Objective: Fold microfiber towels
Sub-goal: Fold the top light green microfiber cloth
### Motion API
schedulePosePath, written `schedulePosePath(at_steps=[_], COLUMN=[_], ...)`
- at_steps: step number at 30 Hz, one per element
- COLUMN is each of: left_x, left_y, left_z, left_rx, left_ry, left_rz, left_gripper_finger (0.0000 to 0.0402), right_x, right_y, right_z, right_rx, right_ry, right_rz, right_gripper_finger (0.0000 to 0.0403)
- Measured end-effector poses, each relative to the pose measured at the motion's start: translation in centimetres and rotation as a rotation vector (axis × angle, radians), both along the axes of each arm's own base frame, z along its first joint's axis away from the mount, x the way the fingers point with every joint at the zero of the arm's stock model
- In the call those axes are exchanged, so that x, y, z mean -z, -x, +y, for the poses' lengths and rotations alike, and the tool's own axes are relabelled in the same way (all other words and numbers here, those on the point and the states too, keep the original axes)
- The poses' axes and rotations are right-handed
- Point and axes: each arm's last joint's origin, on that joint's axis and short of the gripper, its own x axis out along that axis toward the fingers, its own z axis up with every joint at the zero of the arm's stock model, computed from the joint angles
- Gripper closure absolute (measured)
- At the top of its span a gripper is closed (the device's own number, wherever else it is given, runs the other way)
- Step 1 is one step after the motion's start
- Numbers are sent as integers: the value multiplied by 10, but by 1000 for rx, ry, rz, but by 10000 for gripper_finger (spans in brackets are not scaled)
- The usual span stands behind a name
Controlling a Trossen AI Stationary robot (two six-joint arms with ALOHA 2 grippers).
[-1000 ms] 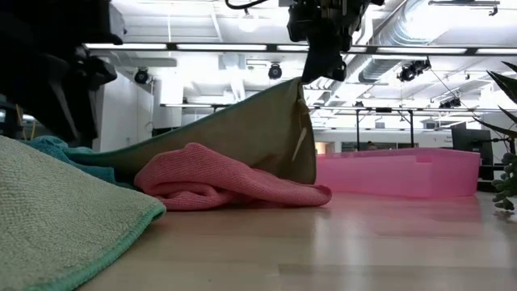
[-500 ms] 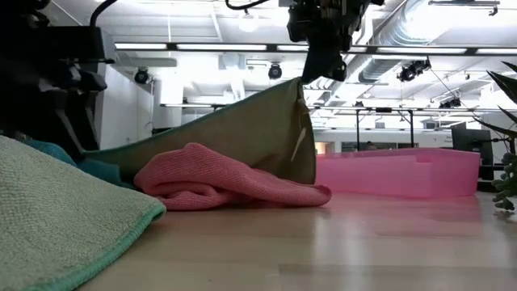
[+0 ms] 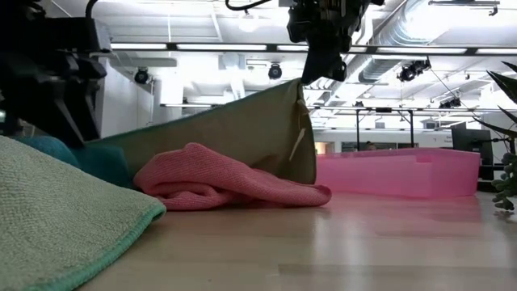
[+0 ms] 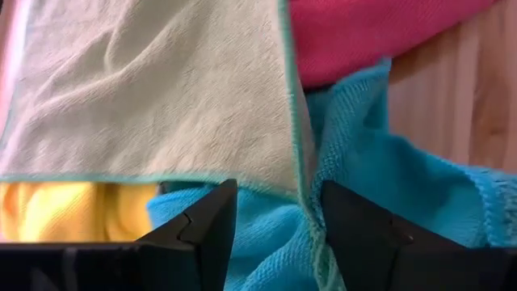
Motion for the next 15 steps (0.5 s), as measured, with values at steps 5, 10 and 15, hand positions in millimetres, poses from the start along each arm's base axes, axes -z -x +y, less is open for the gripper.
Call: schedulePosePath(at_steps=[5,10,15], left_x=[-10,-19,-22], left_y=[8,13,12], left_z=[3,4,2], left_rx=[20,52,52], left_ry=[41,119,177], left_rz=[4,-8,-33], left_gripper_finger=[232,232,232], right_x=[0,0,0], right_y=[0,0,0], right_z=[0,0,0], right_rx=[0,0,1], right_ry=[0,0,1], right_rz=[0,0,0], right_gripper_finger=[403,403,403])
